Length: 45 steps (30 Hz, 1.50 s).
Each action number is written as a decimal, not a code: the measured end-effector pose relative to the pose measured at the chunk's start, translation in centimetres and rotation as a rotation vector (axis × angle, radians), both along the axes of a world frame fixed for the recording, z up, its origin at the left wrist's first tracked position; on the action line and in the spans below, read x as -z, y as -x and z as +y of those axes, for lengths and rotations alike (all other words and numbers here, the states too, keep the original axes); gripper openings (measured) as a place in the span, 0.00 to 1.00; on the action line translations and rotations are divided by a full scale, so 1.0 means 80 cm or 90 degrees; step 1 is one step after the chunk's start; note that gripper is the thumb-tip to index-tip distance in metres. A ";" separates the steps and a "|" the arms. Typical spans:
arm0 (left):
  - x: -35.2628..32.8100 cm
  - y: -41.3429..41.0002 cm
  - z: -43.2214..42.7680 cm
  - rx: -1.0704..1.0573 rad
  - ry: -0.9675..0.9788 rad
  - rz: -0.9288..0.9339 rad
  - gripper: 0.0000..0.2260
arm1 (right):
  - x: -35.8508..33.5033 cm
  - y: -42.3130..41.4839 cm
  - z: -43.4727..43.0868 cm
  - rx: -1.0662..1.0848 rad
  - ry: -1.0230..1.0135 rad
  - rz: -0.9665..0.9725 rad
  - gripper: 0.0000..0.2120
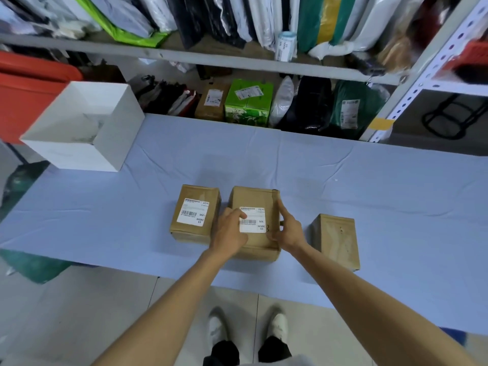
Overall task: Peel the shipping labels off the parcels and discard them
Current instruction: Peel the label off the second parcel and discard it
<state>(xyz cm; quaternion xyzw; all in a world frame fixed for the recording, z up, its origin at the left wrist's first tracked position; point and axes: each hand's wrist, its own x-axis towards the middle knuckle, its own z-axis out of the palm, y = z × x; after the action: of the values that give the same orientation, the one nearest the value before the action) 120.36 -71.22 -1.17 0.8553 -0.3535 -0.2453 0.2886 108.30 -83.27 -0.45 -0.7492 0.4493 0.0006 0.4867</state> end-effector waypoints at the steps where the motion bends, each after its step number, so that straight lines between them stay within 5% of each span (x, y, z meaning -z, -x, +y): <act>1: 0.003 0.005 0.002 0.013 0.015 0.016 0.24 | 0.000 0.008 -0.004 0.003 0.001 -0.005 0.48; 9: 0.024 0.033 -0.001 -0.005 0.060 0.142 0.35 | 0.003 0.057 -0.021 0.009 -0.006 -0.016 0.46; 14: 0.029 0.030 0.004 -0.025 0.104 0.181 0.36 | 0.009 0.066 -0.002 0.024 -0.056 -0.028 0.55; 24: 0.029 0.027 0.005 -0.030 0.119 0.201 0.36 | 0.009 0.078 -0.004 -0.043 -0.044 -0.050 0.62; 45: 0.023 0.009 -0.010 0.008 0.047 0.176 0.32 | 0.028 0.082 -0.014 -0.013 -0.059 -0.068 0.58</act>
<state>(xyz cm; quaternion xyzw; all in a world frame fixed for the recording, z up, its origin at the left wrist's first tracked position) 119.63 -72.00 -3.04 0.7999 -0.3242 -0.3495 0.3645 101.78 -84.36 -2.69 -0.7296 0.4143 -0.0136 0.5440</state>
